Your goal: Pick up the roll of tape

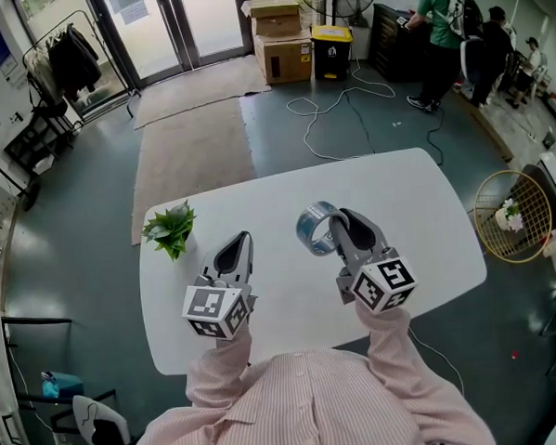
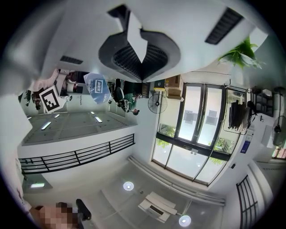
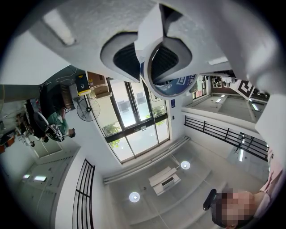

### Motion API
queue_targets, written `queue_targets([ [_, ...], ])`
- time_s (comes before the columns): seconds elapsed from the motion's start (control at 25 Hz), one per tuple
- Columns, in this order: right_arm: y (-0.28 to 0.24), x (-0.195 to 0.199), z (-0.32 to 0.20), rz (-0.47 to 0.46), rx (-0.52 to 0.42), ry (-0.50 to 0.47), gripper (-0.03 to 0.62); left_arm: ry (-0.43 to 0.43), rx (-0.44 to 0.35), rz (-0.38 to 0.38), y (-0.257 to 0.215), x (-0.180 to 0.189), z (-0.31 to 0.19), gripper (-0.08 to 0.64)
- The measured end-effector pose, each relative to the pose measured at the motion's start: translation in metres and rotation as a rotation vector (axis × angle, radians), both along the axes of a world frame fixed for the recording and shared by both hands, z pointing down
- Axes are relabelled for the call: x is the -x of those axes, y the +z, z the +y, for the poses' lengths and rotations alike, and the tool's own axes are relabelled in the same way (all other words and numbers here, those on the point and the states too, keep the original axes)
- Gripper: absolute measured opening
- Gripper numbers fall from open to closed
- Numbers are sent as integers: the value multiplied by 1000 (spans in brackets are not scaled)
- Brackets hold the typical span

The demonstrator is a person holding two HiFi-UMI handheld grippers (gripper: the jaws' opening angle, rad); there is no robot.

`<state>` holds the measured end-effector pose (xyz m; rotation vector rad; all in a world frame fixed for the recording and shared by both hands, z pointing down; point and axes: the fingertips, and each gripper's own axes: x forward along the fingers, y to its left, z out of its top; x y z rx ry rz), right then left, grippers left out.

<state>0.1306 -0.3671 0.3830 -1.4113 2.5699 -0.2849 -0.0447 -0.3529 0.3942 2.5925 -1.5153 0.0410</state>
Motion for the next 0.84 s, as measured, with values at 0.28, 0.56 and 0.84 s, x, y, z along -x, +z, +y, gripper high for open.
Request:
queue_targets([
  [0.28,1,1,1,6,6,2,76,4,-2,-26,1,0,1,2],
  [0.56,6,0,1,22,18,2,75,1,-2,-30,1,1,2,2],
  [0.84,7,-2,2,23,23,14,74,0,2,-29,3,3,3,2],
])
